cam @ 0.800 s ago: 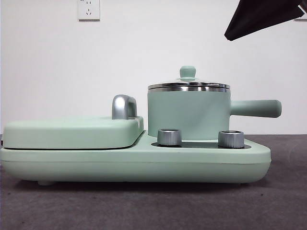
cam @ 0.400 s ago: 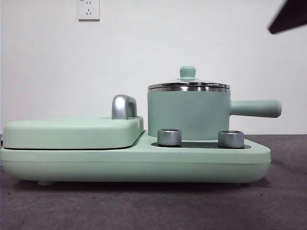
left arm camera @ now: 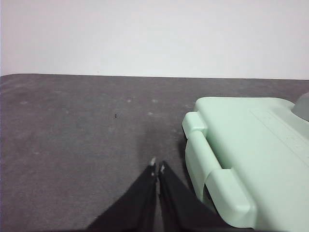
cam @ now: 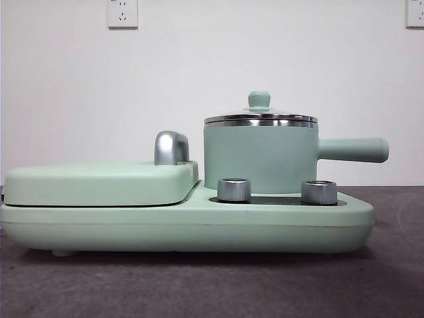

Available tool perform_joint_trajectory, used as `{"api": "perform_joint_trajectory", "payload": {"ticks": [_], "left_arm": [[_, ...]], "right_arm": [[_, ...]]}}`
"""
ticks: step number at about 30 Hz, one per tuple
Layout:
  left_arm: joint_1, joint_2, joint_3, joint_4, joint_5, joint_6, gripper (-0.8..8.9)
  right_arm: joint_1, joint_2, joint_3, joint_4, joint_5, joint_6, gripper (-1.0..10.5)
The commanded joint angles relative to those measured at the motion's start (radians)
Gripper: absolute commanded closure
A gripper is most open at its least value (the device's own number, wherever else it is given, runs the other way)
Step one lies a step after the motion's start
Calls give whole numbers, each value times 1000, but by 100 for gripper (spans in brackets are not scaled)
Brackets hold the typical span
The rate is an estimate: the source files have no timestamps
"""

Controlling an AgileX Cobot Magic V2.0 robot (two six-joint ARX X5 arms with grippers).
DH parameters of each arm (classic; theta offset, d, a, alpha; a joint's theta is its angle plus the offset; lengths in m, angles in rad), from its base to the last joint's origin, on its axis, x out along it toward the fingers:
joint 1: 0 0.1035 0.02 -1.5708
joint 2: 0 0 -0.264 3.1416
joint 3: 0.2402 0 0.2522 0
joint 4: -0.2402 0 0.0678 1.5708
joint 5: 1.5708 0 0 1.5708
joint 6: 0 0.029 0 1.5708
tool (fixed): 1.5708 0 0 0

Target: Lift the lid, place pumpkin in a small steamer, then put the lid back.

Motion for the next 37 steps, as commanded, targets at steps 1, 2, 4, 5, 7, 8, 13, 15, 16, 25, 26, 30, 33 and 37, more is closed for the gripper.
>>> {"api": "perform_joint_trajectory", "payload": {"ticks": [1, 2, 4, 5, 7, 8, 13, 15, 16, 25, 26, 30, 33, 37], "left_arm": [[0, -2, -20, 12, 1, 1, 807], [0, -2, -20, 12, 1, 1, 807], [0, -2, -20, 12, 1, 1, 807], [0, -2, -20, 12, 1, 1, 807], [0, -2, -20, 12, 1, 1, 807], [0, -2, -20, 12, 1, 1, 807], [0, -2, -20, 12, 1, 1, 807], [0, -2, -20, 12, 1, 1, 807], [0, -2, -20, 12, 1, 1, 807], [0, -2, -20, 13, 1, 1, 807], [0, -2, -20, 12, 1, 1, 807], [0, -2, -20, 12, 1, 1, 807], [0, -2, -20, 12, 1, 1, 807], [0, -2, -20, 13, 1, 1, 807]], "right_arm": [[-29, -64, -54, 10, 2, -8, 926], [-41, -92, -76, 10, 2, -8, 926], [-59, -132, -106, 11, 2, -8, 926], [-71, -156, -125, 11, 2, -8, 926], [-89, -187, -149, 12, 2, -8, 926], [-99, -203, -162, 13, 2, -8, 926], [-131, -264, -211, 18, 2, -8, 926], [-137, -286, -223, 18, 2, -8, 926], [-137, -291, -227, 19, 3, -8, 926], [-150, -290, -270, 70, -2, -3, 926], [-150, -290, -270, 71, -3, -3, 926], [-150, -290, -270, 71, -2, -4, 926], [-150, -290, -270, 71, -2, -4, 926], [-150, -290, -270, 70, -2, -4, 926]]}}
